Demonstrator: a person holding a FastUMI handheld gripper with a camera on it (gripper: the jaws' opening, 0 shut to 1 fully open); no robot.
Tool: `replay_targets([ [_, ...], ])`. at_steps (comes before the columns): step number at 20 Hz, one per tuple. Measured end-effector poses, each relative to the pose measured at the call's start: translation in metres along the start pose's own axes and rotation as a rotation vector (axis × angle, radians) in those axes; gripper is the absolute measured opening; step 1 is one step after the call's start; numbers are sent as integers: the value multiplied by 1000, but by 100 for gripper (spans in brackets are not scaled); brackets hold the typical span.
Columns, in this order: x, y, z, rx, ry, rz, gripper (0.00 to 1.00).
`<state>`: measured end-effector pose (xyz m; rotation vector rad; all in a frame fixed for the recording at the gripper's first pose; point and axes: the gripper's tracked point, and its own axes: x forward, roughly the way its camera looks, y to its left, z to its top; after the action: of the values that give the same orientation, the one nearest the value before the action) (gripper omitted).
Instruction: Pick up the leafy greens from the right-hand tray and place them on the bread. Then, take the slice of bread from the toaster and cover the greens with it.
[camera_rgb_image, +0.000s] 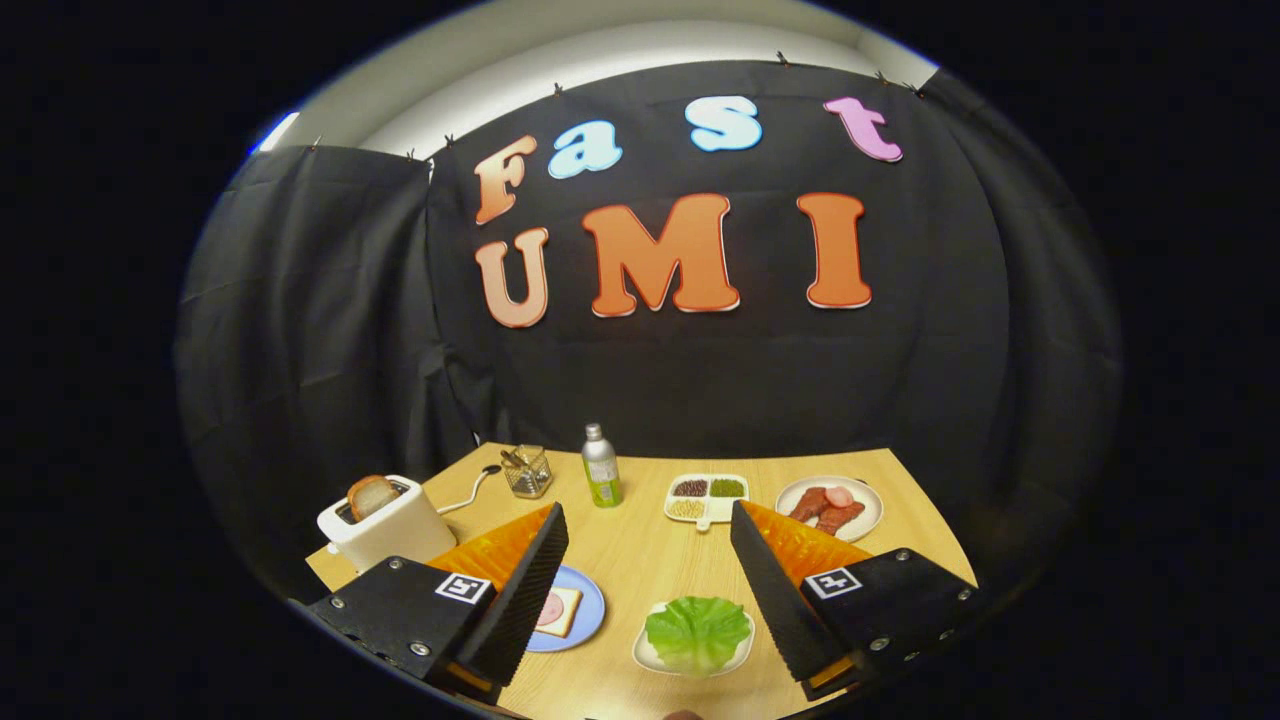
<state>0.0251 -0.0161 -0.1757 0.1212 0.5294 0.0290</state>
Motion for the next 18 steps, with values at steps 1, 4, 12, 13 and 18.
replay_targets([
  [1,6,0,-9,-3,37,5,98],
  [4,25,-2,-38,-13,141,18,98],
  [12,55,-12,-107,4,379,44,98],
  [13,56,-15,-115,3,404,46,98],
  [18,63,-19,-153,2,533,58,98],
])
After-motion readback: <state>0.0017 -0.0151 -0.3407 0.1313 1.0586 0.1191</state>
